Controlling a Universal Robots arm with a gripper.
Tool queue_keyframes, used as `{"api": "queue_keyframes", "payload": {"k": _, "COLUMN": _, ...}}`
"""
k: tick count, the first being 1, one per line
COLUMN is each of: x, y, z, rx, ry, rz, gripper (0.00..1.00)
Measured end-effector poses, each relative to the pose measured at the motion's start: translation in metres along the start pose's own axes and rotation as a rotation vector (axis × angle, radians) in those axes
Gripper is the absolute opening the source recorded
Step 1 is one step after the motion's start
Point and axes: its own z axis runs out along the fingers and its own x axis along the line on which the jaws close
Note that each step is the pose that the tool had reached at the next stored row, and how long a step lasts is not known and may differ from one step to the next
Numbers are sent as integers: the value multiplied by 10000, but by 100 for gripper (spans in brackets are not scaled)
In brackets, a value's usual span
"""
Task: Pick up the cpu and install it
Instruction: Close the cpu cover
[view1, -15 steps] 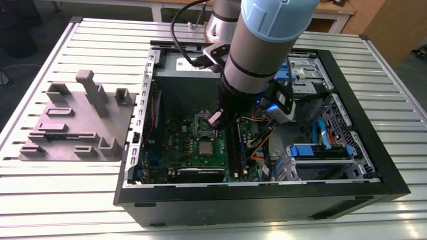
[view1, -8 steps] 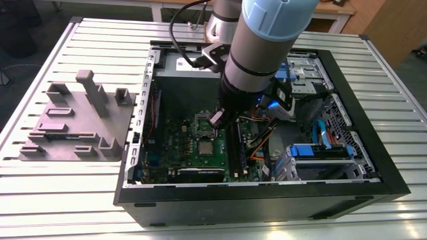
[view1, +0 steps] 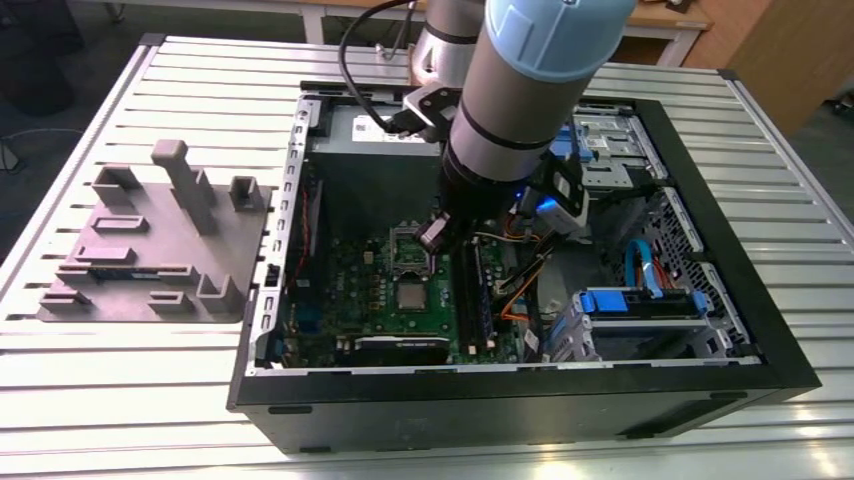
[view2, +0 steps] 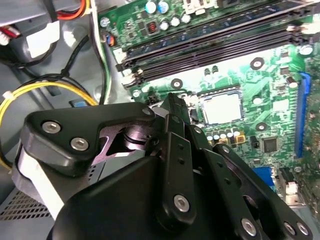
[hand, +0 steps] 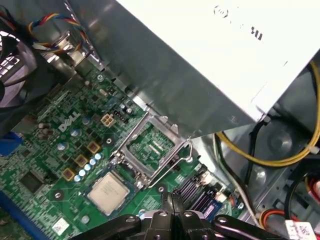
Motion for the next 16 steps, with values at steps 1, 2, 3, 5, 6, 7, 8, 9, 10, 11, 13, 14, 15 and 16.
{"api": "queue_keyframes", "payload": {"k": 1, "x": -1, "y": -1, "z": 1, "rx": -61, "ry": -46, "rz": -42, "gripper": 10}}
{"api": "queue_keyframes", "payload": {"k": 2, "x": -4, "y": -4, "z": 5, "rx": -97, "ry": -72, "rz": -78, "gripper": 10}}
{"api": "queue_keyframes", "payload": {"k": 3, "x": -8, "y": -6, "z": 11, "rx": -104, "ry": -76, "rz": -104, "gripper": 10}}
{"api": "queue_keyframes", "payload": {"k": 5, "x": -13, "y": -7, "z": 22, "rx": -105, "ry": -65, "rz": -144, "gripper": 10}}
{"api": "queue_keyframes", "payload": {"k": 6, "x": -15, "y": -7, "z": 26, "rx": -106, "ry": -63, "rz": -159, "gripper": 10}}
{"api": "queue_keyframes", "payload": {"k": 7, "x": -17, "y": -6, "z": 29, "rx": -110, "ry": -65, "rz": -169, "gripper": 10}}
{"api": "queue_keyframes", "payload": {"k": 8, "x": -17, "y": -6, "z": 29, "rx": -112, "ry": -65, "rz": -172, "gripper": 10}}
{"api": "queue_keyframes", "payload": {"k": 9, "x": -18, "y": -6, "z": 29, "rx": -114, "ry": -67, "rz": -173, "gripper": 10}}
{"api": "queue_keyframes", "payload": {"k": 10, "x": -18, "y": -6, "z": 29, "rx": -116, "ry": -69, "rz": -173, "gripper": 10}}
{"api": "queue_keyframes", "payload": {"k": 11, "x": -18, "y": -6, "z": 30, "rx": -117, "ry": -70, "rz": -173, "gripper": 10}}
{"api": "queue_keyframes", "payload": {"k": 13, "x": -18, "y": -7, "z": 31, "rx": -155, "ry": -105, "rz": -182, "gripper": 10}}
{"api": "queue_keyframes", "payload": {"k": 14, "x": -18, "y": -7, "z": 34, "rx": -257, "ry": -193, "rz": -202, "gripper": 10}}
{"api": "queue_keyframes", "payload": {"k": 15, "x": -18, "y": -7, "z": 37, "rx": -357, "ry": -280, "rz": -221, "gripper": 10}}
{"api": "queue_keyframes", "payload": {"k": 16, "x": -20, "y": -4, "z": 46, "rx": -402, "ry": -318, "rz": -230, "gripper": 10}}
